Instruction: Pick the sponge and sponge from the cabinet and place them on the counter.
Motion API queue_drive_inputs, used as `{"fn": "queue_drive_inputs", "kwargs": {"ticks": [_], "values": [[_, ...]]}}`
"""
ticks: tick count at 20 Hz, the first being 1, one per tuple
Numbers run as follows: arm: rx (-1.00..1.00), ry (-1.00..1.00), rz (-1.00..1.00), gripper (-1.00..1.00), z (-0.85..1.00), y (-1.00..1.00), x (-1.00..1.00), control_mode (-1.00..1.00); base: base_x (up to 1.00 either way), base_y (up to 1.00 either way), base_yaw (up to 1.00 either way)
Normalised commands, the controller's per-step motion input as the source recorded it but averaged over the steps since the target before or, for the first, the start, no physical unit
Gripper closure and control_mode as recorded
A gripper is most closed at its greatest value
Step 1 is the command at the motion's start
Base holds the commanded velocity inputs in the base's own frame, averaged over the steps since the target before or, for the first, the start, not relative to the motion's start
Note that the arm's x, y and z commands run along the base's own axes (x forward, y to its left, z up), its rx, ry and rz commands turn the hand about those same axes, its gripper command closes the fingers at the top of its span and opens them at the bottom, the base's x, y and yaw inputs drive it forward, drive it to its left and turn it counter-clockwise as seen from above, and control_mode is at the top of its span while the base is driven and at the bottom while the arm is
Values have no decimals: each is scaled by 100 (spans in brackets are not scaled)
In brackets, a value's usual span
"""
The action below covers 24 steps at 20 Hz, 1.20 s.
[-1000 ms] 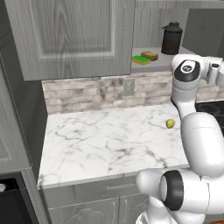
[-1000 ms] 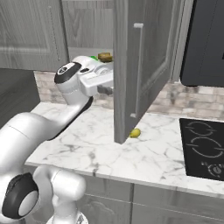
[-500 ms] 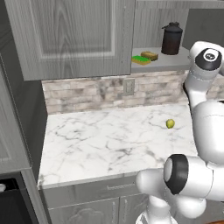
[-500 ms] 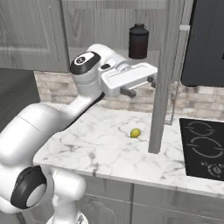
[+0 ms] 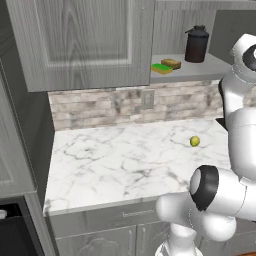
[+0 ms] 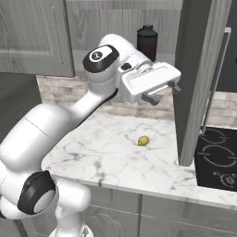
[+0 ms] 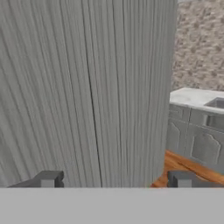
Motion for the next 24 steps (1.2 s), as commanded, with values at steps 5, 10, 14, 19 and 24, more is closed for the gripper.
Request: {"fn": "queue_drive_inputs", "kwargs": {"ticks": [5, 10, 14, 19, 24], "values": [[11, -12, 4, -100, 0, -38, 17, -100, 0, 0, 0], [7, -15, 13, -100, -2, 17, -20, -100, 0, 0, 0], [0, -15, 16, -100, -7, 58, -37, -100, 0, 0, 0], [0, -10, 16, -100, -8, 74, -32, -100, 0, 0, 0], [0, -2, 22, -100, -21, 71, -34, -100, 0, 0, 0]]}}
